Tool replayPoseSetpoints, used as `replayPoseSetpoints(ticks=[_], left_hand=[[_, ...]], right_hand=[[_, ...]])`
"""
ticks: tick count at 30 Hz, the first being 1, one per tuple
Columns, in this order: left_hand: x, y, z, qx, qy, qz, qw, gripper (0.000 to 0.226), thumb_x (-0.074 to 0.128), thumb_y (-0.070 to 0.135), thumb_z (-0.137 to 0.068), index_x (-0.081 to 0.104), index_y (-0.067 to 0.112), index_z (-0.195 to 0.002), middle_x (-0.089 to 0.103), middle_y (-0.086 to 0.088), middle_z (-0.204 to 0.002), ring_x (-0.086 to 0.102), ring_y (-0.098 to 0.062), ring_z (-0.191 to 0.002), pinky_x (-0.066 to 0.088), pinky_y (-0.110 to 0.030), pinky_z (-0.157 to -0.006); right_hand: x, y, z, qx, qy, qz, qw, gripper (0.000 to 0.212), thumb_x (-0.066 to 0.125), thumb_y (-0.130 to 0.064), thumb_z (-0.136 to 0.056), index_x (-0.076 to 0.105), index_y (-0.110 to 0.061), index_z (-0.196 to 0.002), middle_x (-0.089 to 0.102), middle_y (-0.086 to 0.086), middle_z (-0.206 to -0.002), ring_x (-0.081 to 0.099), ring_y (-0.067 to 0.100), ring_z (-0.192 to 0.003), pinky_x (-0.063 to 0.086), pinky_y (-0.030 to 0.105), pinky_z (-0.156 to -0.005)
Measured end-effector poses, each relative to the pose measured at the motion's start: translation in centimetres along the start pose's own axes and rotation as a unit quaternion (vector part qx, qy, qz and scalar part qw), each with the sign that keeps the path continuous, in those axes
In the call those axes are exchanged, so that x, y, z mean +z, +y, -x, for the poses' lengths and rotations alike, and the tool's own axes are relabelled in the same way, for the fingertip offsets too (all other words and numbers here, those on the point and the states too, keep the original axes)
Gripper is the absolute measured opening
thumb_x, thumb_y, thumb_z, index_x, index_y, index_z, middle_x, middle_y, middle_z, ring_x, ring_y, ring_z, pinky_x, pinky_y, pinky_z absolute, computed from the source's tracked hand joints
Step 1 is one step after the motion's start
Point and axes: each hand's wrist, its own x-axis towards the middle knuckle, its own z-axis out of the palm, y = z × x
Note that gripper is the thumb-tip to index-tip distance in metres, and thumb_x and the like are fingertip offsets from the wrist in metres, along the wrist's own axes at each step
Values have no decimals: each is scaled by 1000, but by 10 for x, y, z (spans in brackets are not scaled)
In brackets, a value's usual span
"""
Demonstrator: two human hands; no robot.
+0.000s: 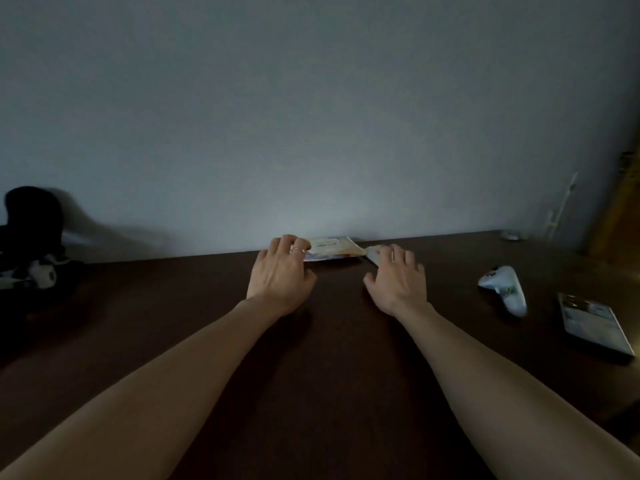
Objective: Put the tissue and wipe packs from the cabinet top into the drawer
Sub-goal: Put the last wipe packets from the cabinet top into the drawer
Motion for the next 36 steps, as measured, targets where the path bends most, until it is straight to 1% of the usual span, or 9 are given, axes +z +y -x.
replayPoseSetpoints(ticks=[5,9,15,20,23,27,31,34,36], left_hand=[[60,-2,-47,-31,-117,-23,992,72,51,47,-94,24,24,-157,23,-6,-164,18,-26,-151,19,-46,-121],[79,-11,-74,-56,-131,-66,988,66,45,57,-93,44,19,-147,53,-9,-139,48,-29,-128,39,-45,-105],[80,-15,-84,-51,-141,-114,982,57,38,54,-98,61,18,-136,54,-11,-121,49,-28,-114,43,-41,-94],[66,-24,-72,-38,-174,-80,981,51,38,50,-101,66,17,-127,46,-12,-149,46,-27,-132,40,-45,-106],[50,-25,-51,-58,-221,-20,973,46,34,46,-103,63,21,-129,63,-7,-132,62,-26,-112,50,-42,-93],[17,-12,-17,-38,-221,-81,971,48,35,49,-102,66,23,-127,68,-8,-120,65,-25,-101,52,-38,-87],[-36,3,22,-42,-122,-154,980,62,41,74,-88,71,20,-89,57,5,-65,52,-12,-56,35,-30,-52],[-61,7,59,-50,-71,-130,988,87,35,94,-71,64,22,-109,64,1,-100,62,-19,-91,46,-35,-69],[-67,12,82,-120,-172,-53,976,117,34,103,-57,46,22,-140,48,-8,-141,47,-30,-129,42,-49,-99]], right_hand=[[23,9,-42,31,-91,-19,995,76,41,-61,-97,22,-23,-160,15,13,-169,13,33,-155,20,57,-120],[30,12,-61,23,-135,-14,990,67,33,-62,-96,37,-27,-153,39,12,-158,35,34,-144,29,56,-113],[31,16,-63,21,-138,-26,990,57,36,-59,-98,44,-28,-145,45,12,-149,42,33,-137,34,53,-112],[19,11,-52,-2,-140,-25,990,42,37,-49,-101,48,-28,-135,48,10,-140,45,31,-130,39,50,-105],[7,1,-35,-23,-145,-14,989,39,38,-46,-101,49,-28,-133,48,10,-136,46,30,-127,41,49,-100],[-10,-10,3,-58,-150,-26,987,39,39,-43,-102,49,-25,-135,48,11,-137,46,32,-127,43,51,-101],[-40,-19,51,-99,-134,-42,985,44,48,-53,-96,51,-25,-130,57,6,-130,55,29,-119,46,48,-96],[-55,-27,92,-142,-81,-66,984,46,55,-64,-88,48,-31,-118,65,-1,-120,63,22,-105,46,42,-87],[-60,-29,116,-167,-107,-74,977,55,51,-71,-89,51,-31,-128,58,0,-127,57,22,-115,45,41,-89]])
